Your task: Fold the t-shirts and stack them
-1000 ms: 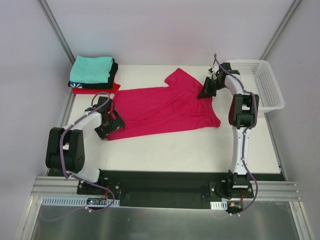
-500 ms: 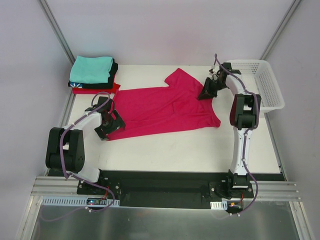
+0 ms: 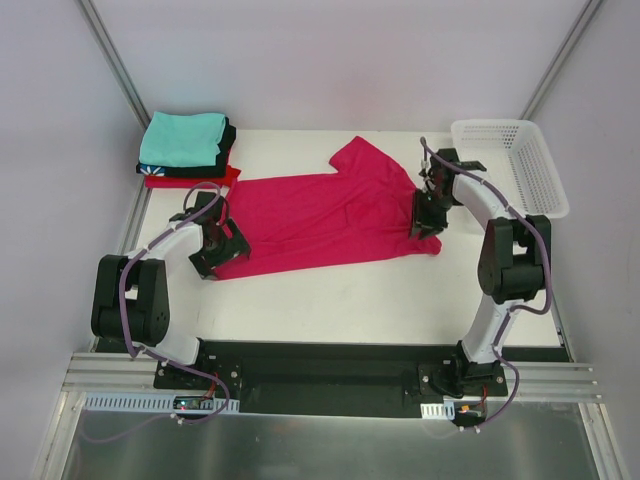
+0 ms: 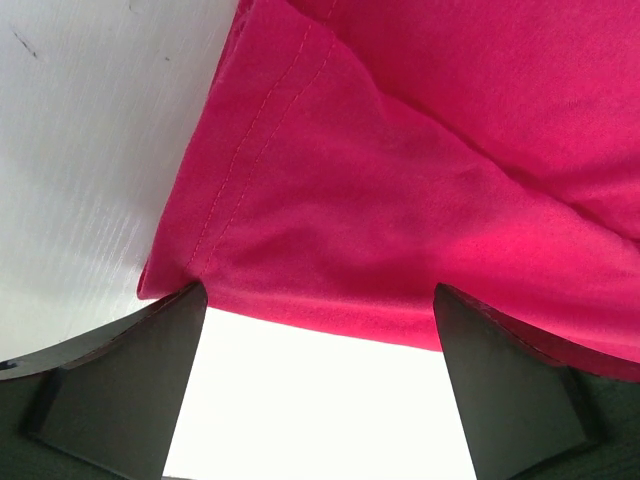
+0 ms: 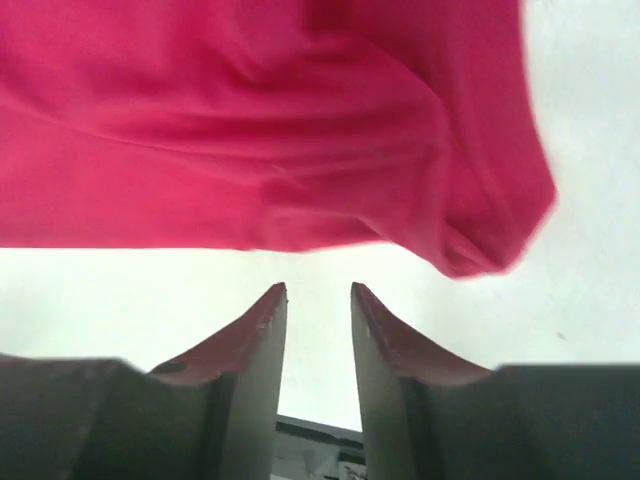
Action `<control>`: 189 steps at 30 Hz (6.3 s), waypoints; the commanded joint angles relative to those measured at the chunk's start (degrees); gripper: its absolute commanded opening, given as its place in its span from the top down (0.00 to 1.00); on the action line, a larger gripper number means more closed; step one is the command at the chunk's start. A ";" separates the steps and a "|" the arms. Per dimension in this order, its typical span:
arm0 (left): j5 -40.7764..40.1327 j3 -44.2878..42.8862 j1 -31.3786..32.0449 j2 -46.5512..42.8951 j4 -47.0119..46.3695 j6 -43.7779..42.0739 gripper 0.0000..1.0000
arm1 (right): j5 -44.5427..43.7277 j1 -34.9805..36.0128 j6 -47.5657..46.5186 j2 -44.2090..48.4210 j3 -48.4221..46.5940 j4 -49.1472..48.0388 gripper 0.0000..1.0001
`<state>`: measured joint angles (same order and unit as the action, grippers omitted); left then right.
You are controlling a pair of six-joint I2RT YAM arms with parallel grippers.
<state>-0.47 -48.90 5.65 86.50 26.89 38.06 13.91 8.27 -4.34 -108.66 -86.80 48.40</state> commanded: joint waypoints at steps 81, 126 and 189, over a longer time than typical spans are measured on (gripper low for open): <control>-9.92 -0.85 1.03 -0.37 3.44 -0.89 0.31 | -24.72 -5.55 -1.02 -3.14 7.00 -1.91 0.99; -7.36 9.09 -4.16 -5.46 2.02 1.48 1.00 | -29.12 -8.10 1.00 5.47 22.29 -1.64 0.99; -2.34 8.21 12.72 -21.11 8.97 10.28 0.39 | -17.34 6.67 10.32 18.14 25.89 -0.94 0.99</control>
<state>-1.13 -42.44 17.69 65.65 36.97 47.31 -3.70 14.31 4.43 -89.95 -62.26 50.54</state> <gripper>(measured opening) 0.609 0.015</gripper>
